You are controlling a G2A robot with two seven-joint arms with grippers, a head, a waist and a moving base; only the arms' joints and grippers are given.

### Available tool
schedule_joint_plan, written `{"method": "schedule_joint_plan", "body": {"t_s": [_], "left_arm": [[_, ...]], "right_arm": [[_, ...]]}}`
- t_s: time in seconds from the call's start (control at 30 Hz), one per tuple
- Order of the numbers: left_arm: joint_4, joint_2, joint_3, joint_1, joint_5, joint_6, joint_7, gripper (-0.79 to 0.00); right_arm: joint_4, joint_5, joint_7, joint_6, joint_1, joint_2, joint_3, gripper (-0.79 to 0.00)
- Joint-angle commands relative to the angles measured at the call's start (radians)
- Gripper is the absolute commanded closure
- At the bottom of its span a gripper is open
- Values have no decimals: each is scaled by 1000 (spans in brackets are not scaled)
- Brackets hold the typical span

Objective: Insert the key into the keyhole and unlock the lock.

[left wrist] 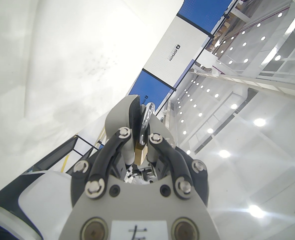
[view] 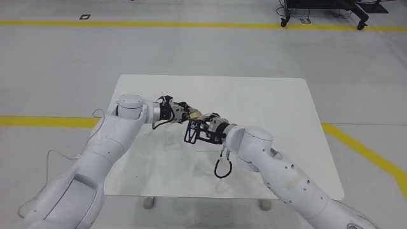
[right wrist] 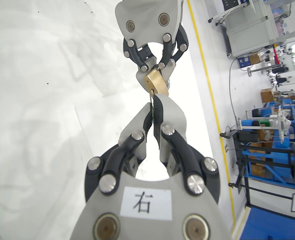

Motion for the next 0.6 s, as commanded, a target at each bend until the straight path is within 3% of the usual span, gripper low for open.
{"method": "schedule_joint_plan", "body": {"t_s": [0.0, 0.57], "left_arm": [[5, 0, -4, 1, -8, 20, -11, 0], [3, -4, -26, 5, 9, 11, 21, 0]], "right_arm": [[-8, -28, -14, 1, -9, 1, -3, 0], [-81, -164, 80, 27, -51, -6, -13, 0]]}}
